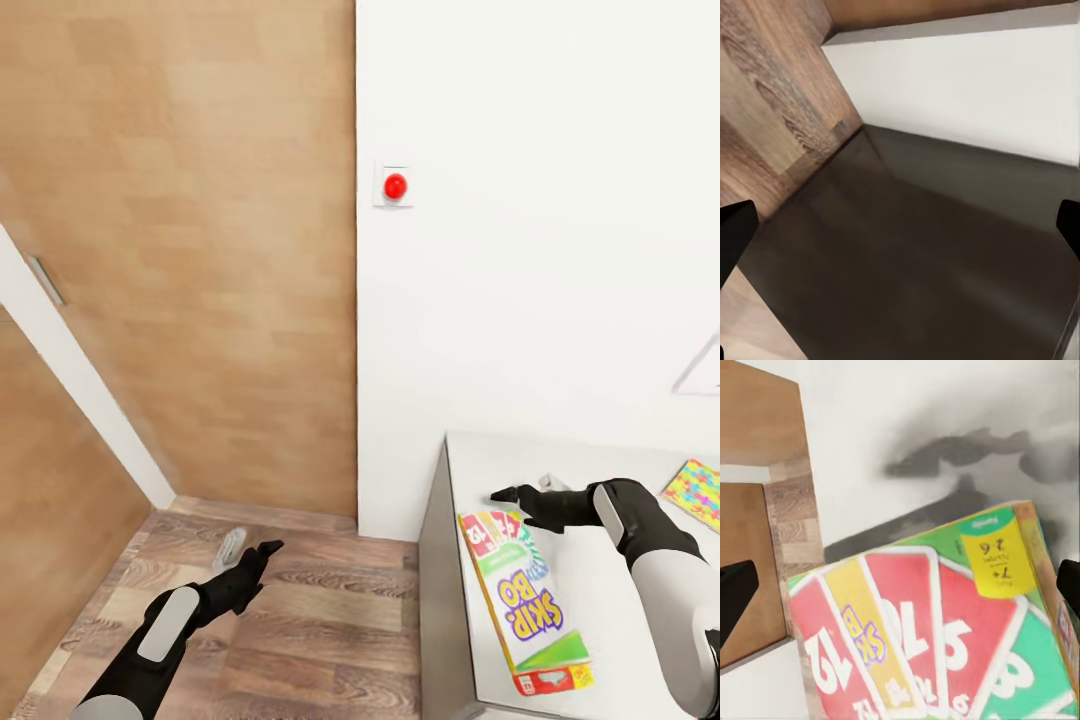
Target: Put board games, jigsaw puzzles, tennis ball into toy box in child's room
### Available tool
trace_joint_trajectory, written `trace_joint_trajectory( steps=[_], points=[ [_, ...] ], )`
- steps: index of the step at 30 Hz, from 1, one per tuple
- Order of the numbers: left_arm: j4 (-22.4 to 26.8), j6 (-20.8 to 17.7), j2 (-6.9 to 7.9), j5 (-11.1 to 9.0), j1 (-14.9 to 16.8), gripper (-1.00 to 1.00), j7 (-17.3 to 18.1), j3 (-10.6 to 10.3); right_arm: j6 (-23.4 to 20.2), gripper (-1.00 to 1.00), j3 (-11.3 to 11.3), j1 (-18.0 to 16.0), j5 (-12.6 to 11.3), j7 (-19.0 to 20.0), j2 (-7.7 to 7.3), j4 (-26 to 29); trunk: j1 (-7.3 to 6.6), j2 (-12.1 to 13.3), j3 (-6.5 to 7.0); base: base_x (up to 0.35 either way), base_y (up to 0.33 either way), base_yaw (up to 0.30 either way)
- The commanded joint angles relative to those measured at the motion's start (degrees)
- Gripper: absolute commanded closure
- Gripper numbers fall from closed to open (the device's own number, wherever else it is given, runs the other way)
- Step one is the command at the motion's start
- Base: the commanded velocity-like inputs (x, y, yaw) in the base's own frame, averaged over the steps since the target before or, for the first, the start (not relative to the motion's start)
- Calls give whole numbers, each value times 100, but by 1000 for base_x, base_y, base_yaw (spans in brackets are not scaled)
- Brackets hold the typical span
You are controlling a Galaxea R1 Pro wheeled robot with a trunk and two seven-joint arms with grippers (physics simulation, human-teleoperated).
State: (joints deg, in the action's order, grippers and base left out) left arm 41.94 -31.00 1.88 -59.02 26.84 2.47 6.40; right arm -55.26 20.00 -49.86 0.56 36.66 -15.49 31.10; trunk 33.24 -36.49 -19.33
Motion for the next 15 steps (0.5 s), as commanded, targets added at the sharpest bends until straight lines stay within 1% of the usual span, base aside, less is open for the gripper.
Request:
trace_joint_trajectory(
  steps=[1,4,7,15],
  points=[
    [-2,-37,-3,-2,6,-100,15,19,-38,-100,23,-2,6,16,1,4,2,-7,-8,0,0,275],
    [-2,-37,-3,-3,6,-100,16,19,-38,-100,23,0,7,16,1,3,2,-7,-8,0,0,229],
    [-2,-37,-3,-3,6,-100,16,19,-38,-100,22,1,8,16,2,2,2,-7,-8,0,0,141],
    [-2,-37,-5,-4,6,-100,16,19,-38,-100,22,2,13,11,2,2,2,-7,-8,0,0,55]
  ],
)
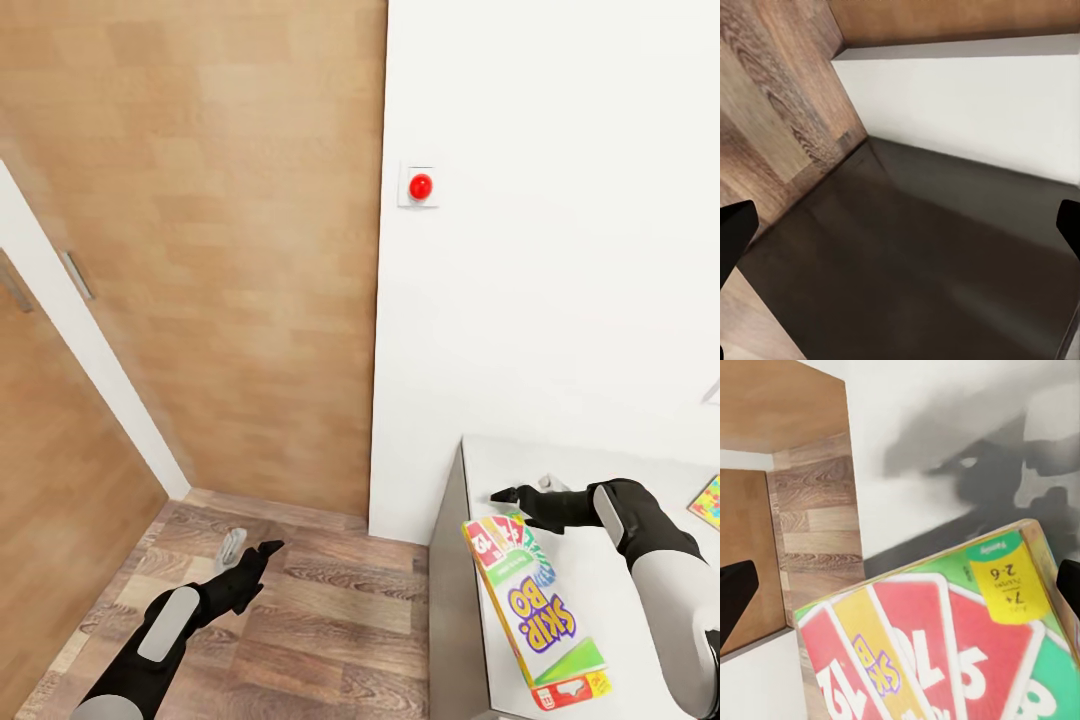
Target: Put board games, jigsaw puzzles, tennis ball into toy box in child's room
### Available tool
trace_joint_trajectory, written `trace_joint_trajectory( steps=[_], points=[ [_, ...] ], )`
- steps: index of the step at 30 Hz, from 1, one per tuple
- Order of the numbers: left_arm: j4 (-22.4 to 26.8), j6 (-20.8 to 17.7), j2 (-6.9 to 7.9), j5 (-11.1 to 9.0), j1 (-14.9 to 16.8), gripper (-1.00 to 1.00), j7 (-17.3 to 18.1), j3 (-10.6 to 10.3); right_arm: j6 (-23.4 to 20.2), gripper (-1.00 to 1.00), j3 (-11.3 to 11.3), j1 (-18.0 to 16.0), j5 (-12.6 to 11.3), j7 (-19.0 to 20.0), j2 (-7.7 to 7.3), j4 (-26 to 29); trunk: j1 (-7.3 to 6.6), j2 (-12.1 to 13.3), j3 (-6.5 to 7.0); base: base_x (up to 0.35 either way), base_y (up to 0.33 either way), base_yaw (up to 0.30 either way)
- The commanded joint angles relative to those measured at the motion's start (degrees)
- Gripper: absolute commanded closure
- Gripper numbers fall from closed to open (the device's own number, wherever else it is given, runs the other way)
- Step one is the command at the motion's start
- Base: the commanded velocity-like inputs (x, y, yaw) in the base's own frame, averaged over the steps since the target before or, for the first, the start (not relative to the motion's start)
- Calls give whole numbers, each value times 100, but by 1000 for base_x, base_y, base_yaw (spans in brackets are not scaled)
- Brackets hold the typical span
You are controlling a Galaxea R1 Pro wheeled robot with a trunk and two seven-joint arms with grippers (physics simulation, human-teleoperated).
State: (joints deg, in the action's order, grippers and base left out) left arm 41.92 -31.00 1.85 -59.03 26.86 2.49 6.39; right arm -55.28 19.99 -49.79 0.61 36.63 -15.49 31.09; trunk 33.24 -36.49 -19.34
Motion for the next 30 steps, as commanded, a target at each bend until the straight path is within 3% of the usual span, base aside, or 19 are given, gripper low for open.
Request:
trace_joint_trajectory(
  steps=[1,18,30],
  points=[
    [1,-38,-2,-3,4,-100,14,20,-35,-100,23,-5,8,14,2,3,2,-7,-8,0,0,23],
    [13,-36,-2,0,4,-100,80,6,-35,-100,28,-2,9,12,2,2,2,-7,-8,0,0,6],
    [18,56,6,2,4,-100,235,-406,-35,-100,31,3,9,12,2,2,2,-7,-8,-28,0,0]
  ],
)
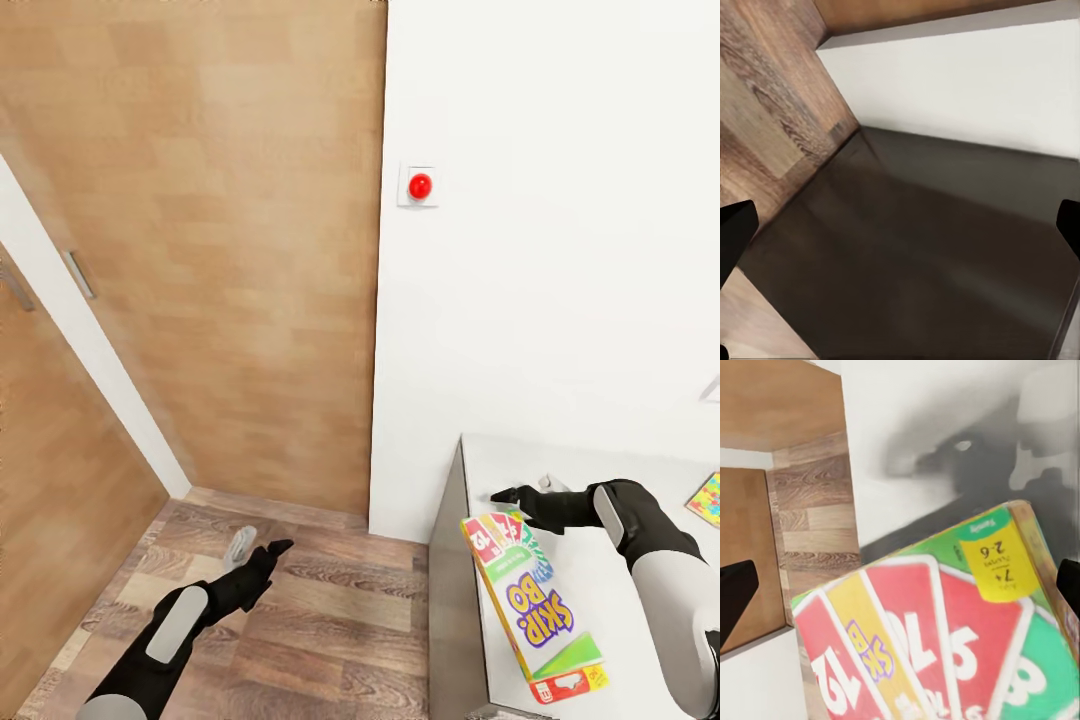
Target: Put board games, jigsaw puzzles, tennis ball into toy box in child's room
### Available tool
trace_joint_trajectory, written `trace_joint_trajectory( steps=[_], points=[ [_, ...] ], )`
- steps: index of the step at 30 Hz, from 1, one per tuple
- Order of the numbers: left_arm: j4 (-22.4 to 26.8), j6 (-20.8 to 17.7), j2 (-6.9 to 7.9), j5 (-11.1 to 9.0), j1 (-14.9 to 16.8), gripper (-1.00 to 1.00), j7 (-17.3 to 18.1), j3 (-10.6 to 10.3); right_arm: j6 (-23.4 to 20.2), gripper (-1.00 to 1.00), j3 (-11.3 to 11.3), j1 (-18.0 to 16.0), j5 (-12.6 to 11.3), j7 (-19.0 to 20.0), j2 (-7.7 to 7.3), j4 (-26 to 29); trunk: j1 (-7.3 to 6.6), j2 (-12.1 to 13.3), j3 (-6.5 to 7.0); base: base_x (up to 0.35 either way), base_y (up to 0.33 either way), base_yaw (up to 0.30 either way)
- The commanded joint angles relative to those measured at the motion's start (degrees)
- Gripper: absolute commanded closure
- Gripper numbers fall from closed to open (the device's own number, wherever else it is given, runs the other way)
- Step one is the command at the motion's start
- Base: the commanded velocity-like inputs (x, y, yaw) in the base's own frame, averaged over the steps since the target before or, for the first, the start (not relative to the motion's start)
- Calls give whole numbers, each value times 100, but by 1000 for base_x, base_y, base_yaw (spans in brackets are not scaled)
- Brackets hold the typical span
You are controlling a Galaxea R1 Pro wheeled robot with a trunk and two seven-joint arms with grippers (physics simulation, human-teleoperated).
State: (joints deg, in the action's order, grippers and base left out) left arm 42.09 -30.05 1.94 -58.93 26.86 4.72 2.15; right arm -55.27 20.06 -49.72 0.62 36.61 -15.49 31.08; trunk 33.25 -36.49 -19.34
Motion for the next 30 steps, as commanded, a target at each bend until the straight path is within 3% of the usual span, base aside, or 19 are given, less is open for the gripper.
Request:
trace_joint_trajectory(
  steps=[1,15,30],
  points=[
    [1,-31,-2,-9,3,-100,17,-3,-36,-100,24,-4,8,14,2,3,0,-7,-8,-169,0,0],
    [2,-3,0,-13,3,-100,36,-70,-36,-100,22,-3,8,20,2,3,0,-7,-8,-101,0,9],
    [2,-1,0,-13,3,-100,37,-74,-36,-100,18,-3,8,21,2,3,0,-7,-8,-7,0,214]
  ],
)
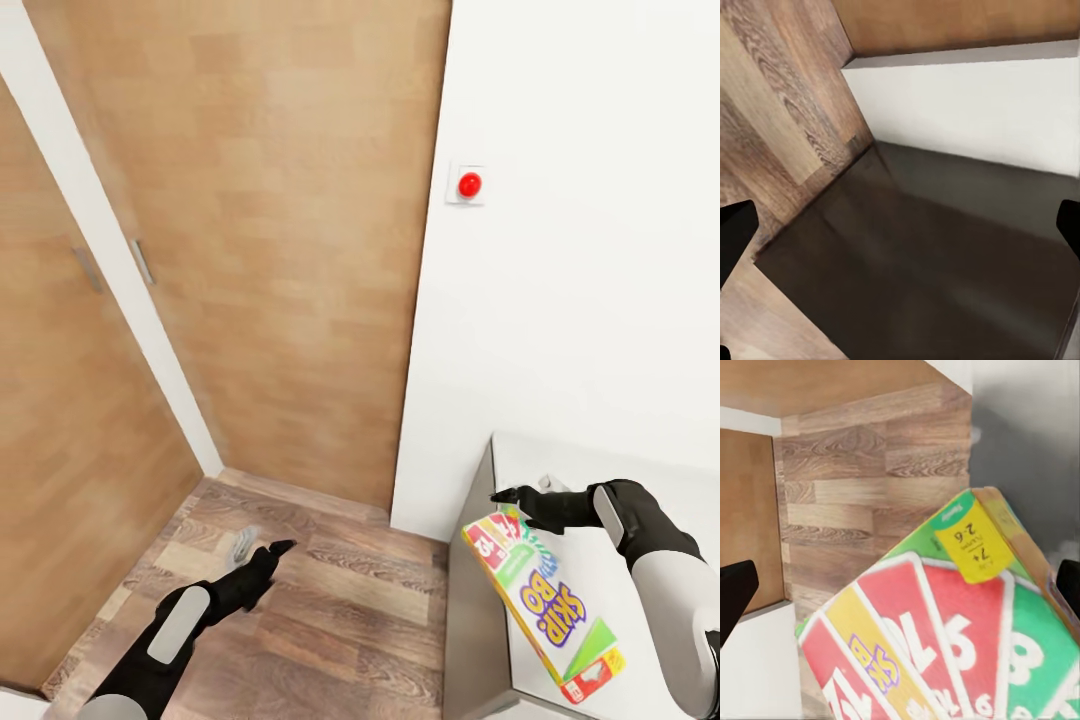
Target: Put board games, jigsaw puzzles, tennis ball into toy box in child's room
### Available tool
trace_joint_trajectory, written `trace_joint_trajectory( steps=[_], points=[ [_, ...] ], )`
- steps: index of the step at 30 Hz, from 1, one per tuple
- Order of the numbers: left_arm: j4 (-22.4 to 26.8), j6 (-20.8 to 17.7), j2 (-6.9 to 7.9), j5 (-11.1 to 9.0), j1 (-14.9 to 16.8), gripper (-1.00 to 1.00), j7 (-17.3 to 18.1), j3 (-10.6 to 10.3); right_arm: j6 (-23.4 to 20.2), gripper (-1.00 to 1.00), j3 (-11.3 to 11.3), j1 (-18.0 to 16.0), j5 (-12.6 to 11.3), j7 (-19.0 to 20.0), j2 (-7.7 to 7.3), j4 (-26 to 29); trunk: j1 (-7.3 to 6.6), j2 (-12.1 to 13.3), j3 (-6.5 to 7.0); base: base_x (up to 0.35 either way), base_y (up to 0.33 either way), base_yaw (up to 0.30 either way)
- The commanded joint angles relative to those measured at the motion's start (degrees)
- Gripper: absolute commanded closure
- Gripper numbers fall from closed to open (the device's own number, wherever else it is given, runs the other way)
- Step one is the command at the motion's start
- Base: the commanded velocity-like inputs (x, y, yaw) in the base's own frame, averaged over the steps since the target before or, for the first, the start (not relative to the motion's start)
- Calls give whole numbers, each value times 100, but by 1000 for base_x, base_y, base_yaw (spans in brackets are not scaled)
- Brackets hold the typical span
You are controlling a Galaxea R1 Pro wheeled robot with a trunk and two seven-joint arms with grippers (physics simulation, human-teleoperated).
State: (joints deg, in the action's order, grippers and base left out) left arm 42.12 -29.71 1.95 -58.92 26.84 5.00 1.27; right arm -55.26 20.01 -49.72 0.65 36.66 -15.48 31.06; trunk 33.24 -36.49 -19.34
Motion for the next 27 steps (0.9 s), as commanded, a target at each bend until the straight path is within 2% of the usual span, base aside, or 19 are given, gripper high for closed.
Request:
trace_joint_trajectory(
  steps=[1,10,27],
  points=[
    [-2,-35,-2,-14,5,-100,10,14,-37,-100,23,-3,5,17,1,5,1,-7,-8,-1,0,267],
    [-2,-35,-2,-14,5,-100,15,9,-37,-100,27,-3,5,17,1,5,1,-7,-8,0,0,132],
    [3,-35,-2,-14,5,-100,25,-1,-37,-100,35,-3,6,17,-1,9,1,-7,-8,0,0,15]
  ],
)
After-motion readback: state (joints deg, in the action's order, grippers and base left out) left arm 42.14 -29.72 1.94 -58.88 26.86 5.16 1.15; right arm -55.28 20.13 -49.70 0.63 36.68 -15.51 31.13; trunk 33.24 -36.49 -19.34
